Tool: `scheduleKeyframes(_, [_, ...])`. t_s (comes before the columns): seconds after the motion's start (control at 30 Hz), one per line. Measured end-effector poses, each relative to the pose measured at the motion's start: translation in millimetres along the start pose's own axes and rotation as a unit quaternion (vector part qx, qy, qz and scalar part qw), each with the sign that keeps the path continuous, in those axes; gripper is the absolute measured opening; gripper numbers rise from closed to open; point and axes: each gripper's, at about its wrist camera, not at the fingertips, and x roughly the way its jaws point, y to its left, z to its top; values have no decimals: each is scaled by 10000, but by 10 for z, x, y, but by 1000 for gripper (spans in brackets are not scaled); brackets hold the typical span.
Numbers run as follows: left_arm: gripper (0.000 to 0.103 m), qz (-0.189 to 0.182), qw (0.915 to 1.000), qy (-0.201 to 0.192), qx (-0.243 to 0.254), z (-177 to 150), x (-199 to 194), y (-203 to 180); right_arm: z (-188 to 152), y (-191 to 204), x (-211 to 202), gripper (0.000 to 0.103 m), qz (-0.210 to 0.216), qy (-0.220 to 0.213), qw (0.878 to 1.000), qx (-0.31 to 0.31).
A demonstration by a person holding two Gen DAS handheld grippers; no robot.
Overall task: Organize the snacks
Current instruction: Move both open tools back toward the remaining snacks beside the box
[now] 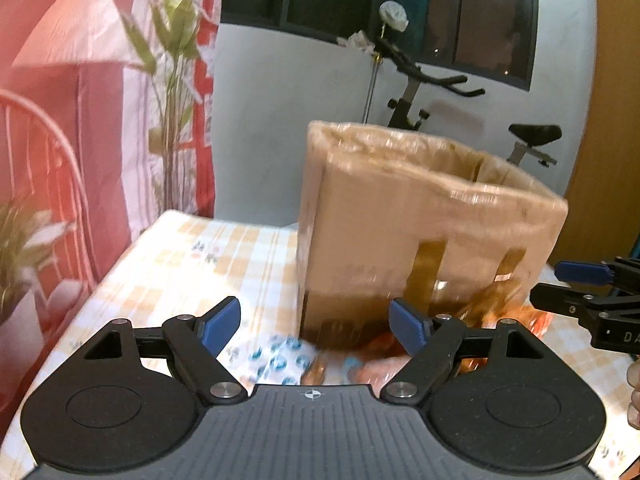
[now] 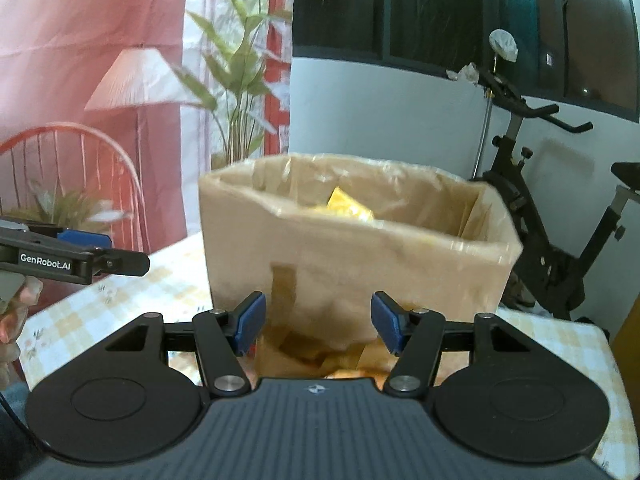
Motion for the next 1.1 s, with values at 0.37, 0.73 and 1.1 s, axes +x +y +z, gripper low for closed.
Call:
scheduleKeyframes(0.37, [83, 202, 9993, 301, -111, -365, 18, 74, -490, 39, -3, 62, -117, 409, 9989, 222])
scheduleKeyframes(0.73, [83, 157, 9991, 380, -129, -509, 49, 38, -718, 3, -7, 62, -258, 652, 9971, 313])
scheduleKeyframes(1.1, [83, 83, 9983, 552, -150, -590, 107, 22, -862, -2, -12, 62, -301, 836, 9957, 267])
